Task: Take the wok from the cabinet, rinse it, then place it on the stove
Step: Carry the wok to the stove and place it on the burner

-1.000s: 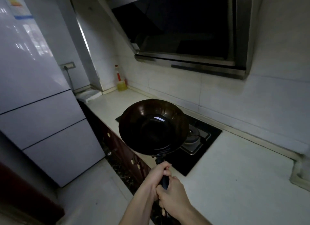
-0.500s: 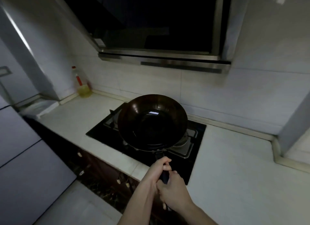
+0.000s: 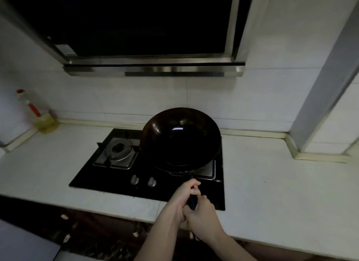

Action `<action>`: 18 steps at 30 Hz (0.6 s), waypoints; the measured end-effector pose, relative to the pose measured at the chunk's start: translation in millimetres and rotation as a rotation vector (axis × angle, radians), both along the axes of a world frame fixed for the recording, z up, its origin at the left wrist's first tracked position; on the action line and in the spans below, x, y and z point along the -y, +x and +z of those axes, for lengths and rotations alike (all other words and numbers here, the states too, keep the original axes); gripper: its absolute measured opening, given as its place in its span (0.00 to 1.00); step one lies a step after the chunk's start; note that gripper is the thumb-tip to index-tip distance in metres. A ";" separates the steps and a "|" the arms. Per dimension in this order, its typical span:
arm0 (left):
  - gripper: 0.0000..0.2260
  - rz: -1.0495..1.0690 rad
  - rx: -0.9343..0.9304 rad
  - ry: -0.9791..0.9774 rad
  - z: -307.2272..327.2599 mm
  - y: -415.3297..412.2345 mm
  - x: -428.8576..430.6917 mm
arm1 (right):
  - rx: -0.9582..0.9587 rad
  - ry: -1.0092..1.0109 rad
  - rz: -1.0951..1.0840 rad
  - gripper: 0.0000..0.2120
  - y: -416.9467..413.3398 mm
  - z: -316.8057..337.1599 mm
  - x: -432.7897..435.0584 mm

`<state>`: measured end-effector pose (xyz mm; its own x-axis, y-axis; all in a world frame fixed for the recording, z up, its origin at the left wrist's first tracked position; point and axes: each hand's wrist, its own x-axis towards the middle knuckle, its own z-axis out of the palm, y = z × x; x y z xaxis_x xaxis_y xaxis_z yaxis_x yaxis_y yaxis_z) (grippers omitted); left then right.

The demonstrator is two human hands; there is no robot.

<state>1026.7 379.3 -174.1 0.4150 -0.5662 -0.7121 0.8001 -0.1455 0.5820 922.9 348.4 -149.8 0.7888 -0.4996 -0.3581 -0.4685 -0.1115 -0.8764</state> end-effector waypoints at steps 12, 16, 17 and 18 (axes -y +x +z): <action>0.16 -0.107 -0.016 0.022 -15.0 23.7 39.1 | 0.001 0.026 -0.129 0.11 25.7 -23.9 33.1; 0.17 -0.137 -0.025 0.032 -20.5 27.0 51.1 | -0.028 0.015 -0.170 0.10 31.4 -30.8 43.3; 0.17 -0.148 -0.023 0.035 -22.9 30.7 53.7 | -0.034 0.016 -0.180 0.11 35.2 -32.7 44.6; 0.17 -0.163 -0.016 0.043 -25.4 34.8 55.0 | -0.039 0.018 -0.188 0.11 39.0 -34.9 44.8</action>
